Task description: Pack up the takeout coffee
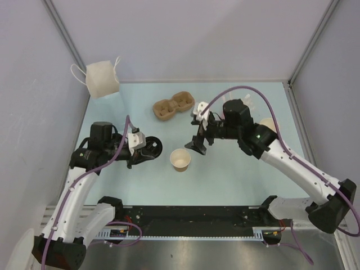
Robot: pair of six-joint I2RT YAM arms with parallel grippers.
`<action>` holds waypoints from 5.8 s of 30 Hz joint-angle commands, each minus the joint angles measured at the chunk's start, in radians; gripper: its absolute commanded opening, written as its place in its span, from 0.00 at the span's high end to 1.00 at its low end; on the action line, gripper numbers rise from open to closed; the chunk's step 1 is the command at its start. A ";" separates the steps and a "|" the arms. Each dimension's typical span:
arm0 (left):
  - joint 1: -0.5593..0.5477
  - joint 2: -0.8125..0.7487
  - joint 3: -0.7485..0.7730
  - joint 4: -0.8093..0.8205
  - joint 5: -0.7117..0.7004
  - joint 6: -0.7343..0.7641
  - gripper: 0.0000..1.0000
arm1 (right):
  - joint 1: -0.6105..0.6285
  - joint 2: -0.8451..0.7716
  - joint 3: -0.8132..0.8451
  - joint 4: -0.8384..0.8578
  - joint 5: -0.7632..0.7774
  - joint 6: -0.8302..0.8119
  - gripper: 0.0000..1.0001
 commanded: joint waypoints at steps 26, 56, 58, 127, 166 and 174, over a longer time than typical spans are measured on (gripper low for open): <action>0.005 -0.185 -0.118 0.133 0.065 -0.002 1.00 | 0.023 0.549 0.238 0.341 -0.527 0.801 0.13; 0.003 -0.199 -0.122 0.106 0.075 0.056 0.51 | 0.030 0.599 0.264 0.374 -0.542 0.852 0.69; 0.003 -0.204 -0.124 0.119 0.061 0.050 0.32 | 0.026 0.594 0.264 0.364 -0.533 0.842 0.71; -0.563 -0.029 -0.903 2.055 -0.825 0.978 0.00 | -0.189 0.411 0.157 0.161 -0.323 0.523 0.73; -0.567 0.026 -1.024 1.923 -0.682 1.217 0.34 | -0.071 0.454 0.192 0.095 -0.265 0.440 0.71; -0.569 0.023 -1.043 1.920 -0.654 1.231 0.43 | -0.068 0.456 0.198 0.092 -0.263 0.439 0.71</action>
